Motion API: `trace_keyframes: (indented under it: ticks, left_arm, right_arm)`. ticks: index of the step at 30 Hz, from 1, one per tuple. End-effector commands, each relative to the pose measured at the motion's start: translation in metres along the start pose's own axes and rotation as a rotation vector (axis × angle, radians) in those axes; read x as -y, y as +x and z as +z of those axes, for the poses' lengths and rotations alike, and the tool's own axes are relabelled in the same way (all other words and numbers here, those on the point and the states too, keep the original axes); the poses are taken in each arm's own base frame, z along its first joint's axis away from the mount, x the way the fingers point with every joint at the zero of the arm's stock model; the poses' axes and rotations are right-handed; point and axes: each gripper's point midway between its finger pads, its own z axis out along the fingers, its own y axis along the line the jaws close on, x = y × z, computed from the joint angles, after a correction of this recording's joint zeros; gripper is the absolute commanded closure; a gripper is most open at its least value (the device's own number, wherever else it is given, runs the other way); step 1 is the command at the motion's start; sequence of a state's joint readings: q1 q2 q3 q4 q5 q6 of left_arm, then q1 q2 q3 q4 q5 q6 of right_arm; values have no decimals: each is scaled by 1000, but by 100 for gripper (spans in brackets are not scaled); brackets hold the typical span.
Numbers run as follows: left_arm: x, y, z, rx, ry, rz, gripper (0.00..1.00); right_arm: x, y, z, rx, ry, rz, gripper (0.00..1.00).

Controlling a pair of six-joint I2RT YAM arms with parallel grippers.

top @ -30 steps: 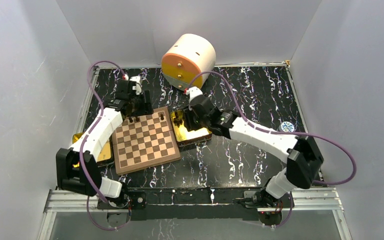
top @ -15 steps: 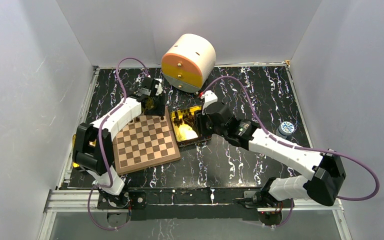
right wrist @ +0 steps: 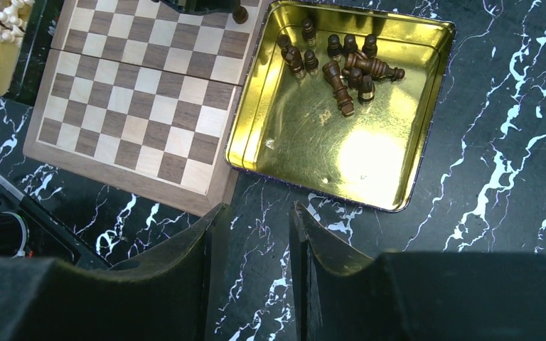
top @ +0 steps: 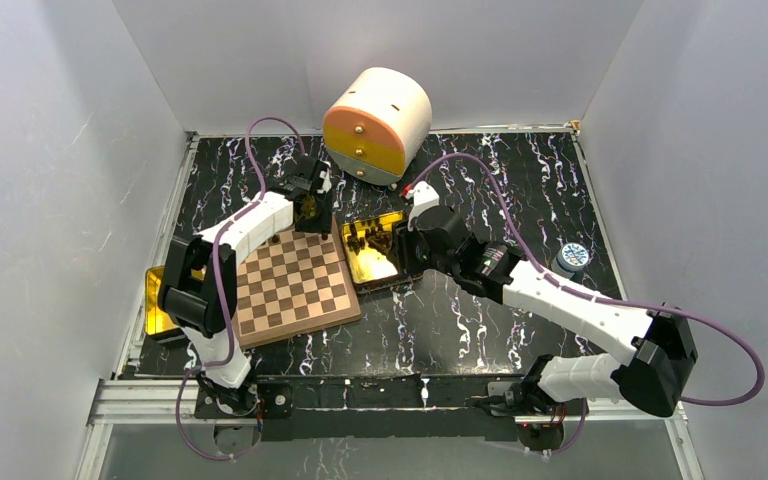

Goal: Set up the chess pieces on the board
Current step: Pick up the chess piece from the chessboard, then place the chess piece on the chessboard.

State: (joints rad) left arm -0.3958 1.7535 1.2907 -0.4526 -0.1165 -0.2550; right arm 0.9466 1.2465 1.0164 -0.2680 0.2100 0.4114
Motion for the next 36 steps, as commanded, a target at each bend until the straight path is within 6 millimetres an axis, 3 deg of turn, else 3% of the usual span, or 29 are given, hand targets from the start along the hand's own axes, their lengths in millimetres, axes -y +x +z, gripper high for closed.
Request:
trace_keyframes:
  ticks: [1, 11, 21, 36]
  left_arm:
    - [3, -22, -4, 55, -5, 3, 67]
    - [0, -19, 0, 43, -20, 13, 82]
    - [-19, -28, -3, 56, -134, 11, 83]
    - [-47, -23, -1, 28, -181, -20, 82]
  right_arm:
    - [-2, -18, -9, 80, -13, 0, 56]
    - [3, -17, -11, 81, 9, -5, 56]
    - [2, -13, -10, 69, 2, -12, 56]
    - [5, -11, -10, 59, 11, -14, 56]
